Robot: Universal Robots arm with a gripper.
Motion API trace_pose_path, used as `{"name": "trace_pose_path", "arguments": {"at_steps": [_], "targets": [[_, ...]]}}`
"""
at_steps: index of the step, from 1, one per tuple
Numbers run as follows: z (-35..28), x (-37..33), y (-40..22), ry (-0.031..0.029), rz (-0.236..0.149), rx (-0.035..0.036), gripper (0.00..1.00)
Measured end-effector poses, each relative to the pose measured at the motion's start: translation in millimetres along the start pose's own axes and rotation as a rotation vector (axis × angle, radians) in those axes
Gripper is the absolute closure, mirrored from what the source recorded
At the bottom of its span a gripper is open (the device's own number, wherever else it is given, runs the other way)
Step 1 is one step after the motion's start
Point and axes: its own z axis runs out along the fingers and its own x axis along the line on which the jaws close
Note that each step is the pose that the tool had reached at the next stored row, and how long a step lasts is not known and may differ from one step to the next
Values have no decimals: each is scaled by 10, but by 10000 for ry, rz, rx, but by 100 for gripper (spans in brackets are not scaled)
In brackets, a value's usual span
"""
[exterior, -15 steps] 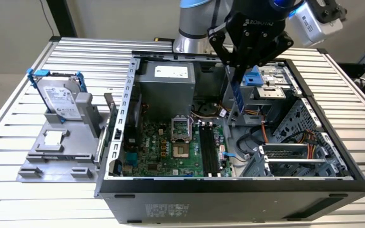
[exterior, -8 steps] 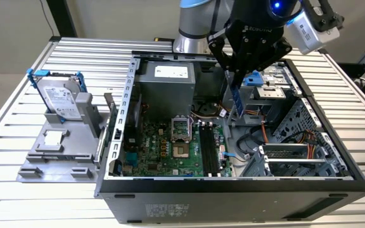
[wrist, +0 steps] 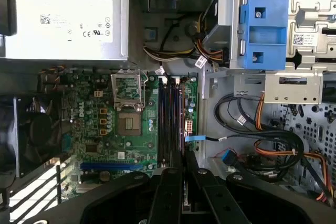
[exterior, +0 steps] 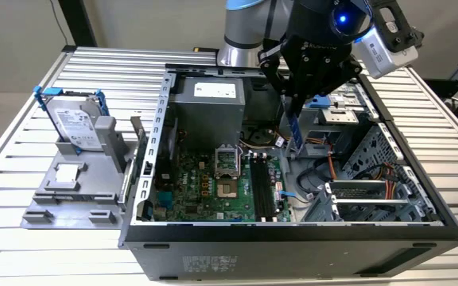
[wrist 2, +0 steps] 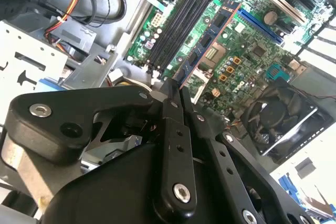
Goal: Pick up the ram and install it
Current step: 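Insert the ram into the slot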
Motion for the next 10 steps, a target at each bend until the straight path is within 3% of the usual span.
{"name": "trace_pose_path", "arguments": {"at_steps": [10], "targets": [[122, -13, -1, 1, 0, 2, 100]]}}
